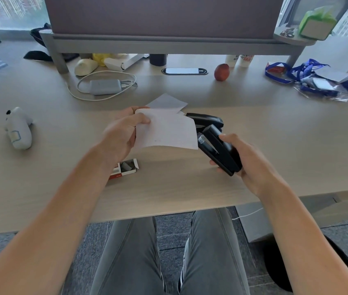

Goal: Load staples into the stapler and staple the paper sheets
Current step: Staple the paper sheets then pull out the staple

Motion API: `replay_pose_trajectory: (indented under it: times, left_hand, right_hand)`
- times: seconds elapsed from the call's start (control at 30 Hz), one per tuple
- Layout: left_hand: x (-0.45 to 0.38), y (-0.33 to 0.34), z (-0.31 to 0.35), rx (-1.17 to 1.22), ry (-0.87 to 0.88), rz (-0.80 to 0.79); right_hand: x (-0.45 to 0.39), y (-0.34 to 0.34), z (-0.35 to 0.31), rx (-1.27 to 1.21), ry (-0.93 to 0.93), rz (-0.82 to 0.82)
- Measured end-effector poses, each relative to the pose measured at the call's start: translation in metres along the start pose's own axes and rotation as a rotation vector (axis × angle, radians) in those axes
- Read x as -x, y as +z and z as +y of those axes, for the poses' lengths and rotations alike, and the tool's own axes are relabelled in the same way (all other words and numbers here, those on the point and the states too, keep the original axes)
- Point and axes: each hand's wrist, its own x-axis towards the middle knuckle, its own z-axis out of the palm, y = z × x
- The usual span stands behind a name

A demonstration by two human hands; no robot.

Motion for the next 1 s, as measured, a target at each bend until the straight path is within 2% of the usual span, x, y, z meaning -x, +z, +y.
replay_pose_trajectory:
  times: [0.1, 0.27, 0.5, 0.8, 1.0]
  left_hand:
    - [0.0, 0.003, 0.001, -0.017, 0.017, -0.046]
    - [-0.001, 0.001, 0.003, -0.234, 0.027, -0.113]
    - [-0.002, 0.003, 0.01, -0.489, 0.072, -0.094]
    - [0.001, 0.013, 0.011, -0.597, 0.162, -0.172]
    - [0.003, 0.023, 0.013, -0.608, 0.181, -0.213]
  right_hand:
    - [0.0, -0.001, -0.002, 0.013, 0.006, -0.021]
    - [0.0, -0.004, -0.001, 0.037, 0.006, -0.069]
    - [0.0, -0.012, 0.003, -0.035, 0.02, -0.098]
    - [0.006, -0.013, 0.0, 0.019, 0.068, -0.135]
    - [0.011, -0.006, -0.008, 0.151, 0.066, -0.148]
